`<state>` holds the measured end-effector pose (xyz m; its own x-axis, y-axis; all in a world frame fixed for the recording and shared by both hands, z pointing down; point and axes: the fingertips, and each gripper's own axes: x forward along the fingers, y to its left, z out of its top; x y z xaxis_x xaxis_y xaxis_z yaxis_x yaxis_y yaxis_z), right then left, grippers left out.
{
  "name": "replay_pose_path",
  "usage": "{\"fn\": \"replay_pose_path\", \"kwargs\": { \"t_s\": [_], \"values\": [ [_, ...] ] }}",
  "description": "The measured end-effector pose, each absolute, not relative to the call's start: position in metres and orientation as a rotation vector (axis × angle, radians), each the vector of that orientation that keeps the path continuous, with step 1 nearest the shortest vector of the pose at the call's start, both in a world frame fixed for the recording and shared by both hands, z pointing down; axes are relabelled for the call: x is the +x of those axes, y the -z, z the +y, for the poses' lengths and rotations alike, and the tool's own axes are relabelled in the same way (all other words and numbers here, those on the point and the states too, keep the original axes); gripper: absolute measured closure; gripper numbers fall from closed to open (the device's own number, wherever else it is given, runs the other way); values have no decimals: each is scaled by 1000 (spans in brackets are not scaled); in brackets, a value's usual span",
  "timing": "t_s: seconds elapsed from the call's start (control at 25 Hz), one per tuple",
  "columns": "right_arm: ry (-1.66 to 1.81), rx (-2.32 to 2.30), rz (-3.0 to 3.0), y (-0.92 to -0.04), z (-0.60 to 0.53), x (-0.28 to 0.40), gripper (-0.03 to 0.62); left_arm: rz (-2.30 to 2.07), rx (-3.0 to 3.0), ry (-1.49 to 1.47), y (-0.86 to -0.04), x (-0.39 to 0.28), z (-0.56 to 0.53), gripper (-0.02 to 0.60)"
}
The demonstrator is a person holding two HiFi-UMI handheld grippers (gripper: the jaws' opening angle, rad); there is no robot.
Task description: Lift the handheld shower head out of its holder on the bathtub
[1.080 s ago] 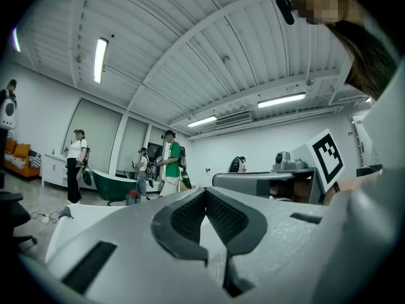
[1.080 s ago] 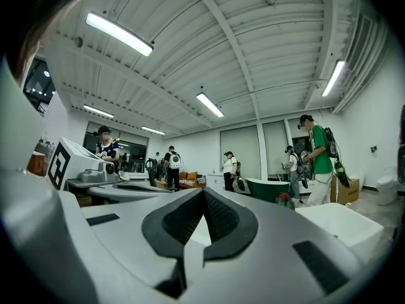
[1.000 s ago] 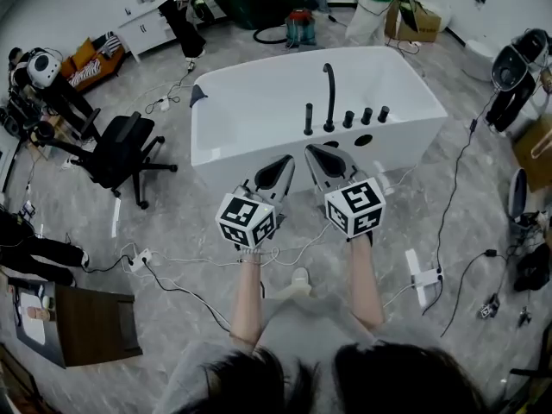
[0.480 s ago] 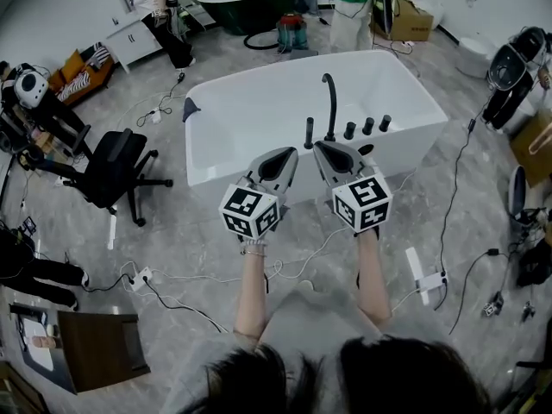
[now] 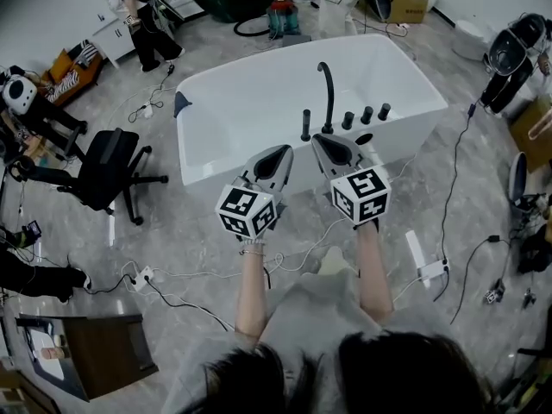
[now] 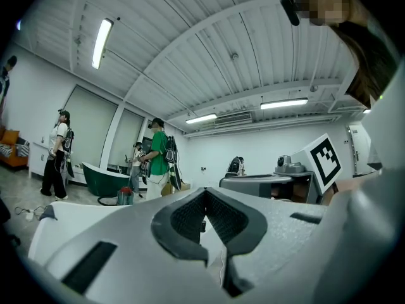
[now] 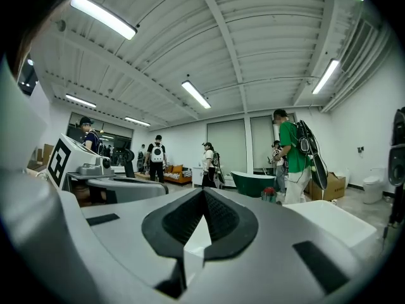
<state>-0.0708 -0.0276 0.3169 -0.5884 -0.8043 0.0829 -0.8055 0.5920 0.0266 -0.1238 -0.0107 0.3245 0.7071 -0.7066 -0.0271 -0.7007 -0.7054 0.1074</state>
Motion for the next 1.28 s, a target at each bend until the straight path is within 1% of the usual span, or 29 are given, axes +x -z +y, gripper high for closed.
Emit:
{"fn": "replay_pose_path", "kwargs": {
  "t_s": [0.16,0.52,0.8,1.04,1.28],
  "values": [
    [-37,1372,-2734,-322,-54,-58,594,-1181,2800,89,-333,-114,-34,577],
    [-3,1282,-2766,-315,-132,-53,594,-1228,2791,81,-331,-95,-109,577],
    [-12,1205,-2771,-321,-177,-32,594,-1279,2763,72,-333,-72,-154,577],
    [-78,1150,-2790,-350,-195,-22,594,-1325,2702,53,-356,-68,-172,577],
    [-132,1126,-2775,-382,-225,-31,594,-1315,2654,11,-385,-74,-198,577]
  ]
}}
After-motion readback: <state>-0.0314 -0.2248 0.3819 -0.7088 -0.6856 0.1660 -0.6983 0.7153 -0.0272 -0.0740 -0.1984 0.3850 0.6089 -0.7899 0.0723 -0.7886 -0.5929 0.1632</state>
